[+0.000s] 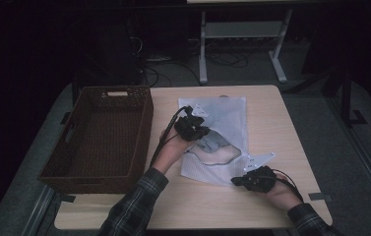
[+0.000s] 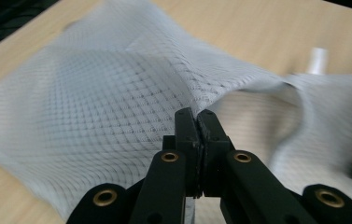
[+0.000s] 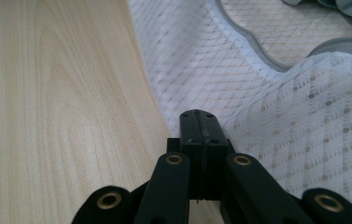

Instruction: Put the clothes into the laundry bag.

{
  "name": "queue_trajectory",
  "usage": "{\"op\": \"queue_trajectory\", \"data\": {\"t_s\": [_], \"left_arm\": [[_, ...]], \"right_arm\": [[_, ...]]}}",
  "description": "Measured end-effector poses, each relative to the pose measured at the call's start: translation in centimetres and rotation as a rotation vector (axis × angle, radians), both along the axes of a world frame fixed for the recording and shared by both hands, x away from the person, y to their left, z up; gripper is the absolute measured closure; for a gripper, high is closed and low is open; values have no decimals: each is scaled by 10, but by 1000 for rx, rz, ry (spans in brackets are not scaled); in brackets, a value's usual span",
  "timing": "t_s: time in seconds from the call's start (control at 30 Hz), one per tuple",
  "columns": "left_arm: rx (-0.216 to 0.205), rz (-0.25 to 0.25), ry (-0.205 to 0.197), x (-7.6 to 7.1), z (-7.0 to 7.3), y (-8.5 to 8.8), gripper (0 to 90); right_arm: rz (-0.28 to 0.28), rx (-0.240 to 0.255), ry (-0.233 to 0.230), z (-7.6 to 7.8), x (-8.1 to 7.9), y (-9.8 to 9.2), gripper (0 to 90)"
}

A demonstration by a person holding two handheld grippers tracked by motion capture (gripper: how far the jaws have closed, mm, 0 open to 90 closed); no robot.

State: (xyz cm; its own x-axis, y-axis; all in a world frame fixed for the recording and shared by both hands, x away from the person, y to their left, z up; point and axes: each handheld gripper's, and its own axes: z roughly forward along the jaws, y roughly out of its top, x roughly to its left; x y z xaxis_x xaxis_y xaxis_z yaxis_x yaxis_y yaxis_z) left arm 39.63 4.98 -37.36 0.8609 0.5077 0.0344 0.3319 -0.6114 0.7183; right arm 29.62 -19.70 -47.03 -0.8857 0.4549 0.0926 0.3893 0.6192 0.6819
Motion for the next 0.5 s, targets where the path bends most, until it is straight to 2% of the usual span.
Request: {"op": "queue_trajectory", "data": {"t_s": [0.1, 0.17, 0.23, 0.33, 0.4, 0.47, 0.5], "left_arm": [[-11, -48, 44, -10, -1, 2, 890], [15, -73, 67, -14, -7, 1, 889], [46, -98, 102, -17, -20, 0, 890], [85, -115, 142, -15, -38, -1, 883], [96, -104, 160, -13, -49, 0, 795], [93, -100, 168, -13, -54, 4, 767], [76, -93, 172, -13, -55, 5, 748]], "right_arm": [[1, -4, -4, 0, 0, 0, 900], [0, -5, -4, 0, 0, 1, 900], [1, -9, -7, 1, 0, 1, 900], [5, -18, -10, 1, -1, 2, 900], [12, -13, 1, 1, -1, 0, 861], [14, -1, 24, 2, 2, -4, 826], [10, 2, 21, 2, 2, -7, 821]]}}
